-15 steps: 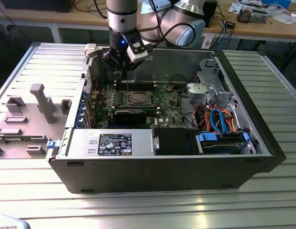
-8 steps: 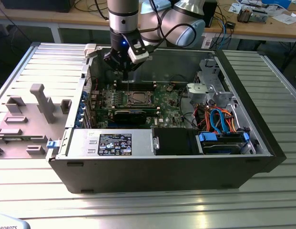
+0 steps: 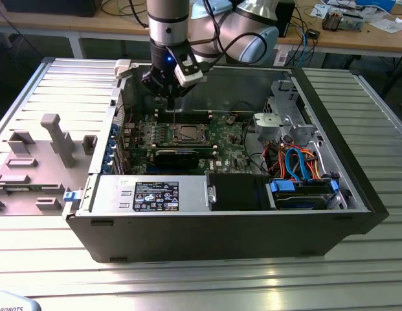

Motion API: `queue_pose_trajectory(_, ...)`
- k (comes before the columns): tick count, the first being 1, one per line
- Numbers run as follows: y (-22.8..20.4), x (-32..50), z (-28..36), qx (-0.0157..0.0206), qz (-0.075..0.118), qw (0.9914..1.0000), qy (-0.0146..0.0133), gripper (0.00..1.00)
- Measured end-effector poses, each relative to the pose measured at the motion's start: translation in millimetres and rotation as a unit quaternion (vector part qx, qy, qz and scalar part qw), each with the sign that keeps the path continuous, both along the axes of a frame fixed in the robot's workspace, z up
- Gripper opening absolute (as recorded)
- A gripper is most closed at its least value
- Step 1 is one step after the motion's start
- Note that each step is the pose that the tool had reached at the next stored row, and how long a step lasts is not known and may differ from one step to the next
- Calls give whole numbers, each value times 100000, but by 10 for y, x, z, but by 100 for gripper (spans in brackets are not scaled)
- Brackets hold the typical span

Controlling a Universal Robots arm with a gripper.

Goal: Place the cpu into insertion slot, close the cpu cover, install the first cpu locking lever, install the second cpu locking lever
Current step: 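Install the first cpu locking lever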

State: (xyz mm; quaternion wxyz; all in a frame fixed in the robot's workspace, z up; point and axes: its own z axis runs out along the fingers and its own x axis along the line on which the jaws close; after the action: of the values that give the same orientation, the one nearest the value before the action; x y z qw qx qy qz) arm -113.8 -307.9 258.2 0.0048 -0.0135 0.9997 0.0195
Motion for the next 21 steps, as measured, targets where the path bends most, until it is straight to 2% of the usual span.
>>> queue_pose_trajectory(21, 0, 1, -42, -2, 5, 100000, 4, 11)
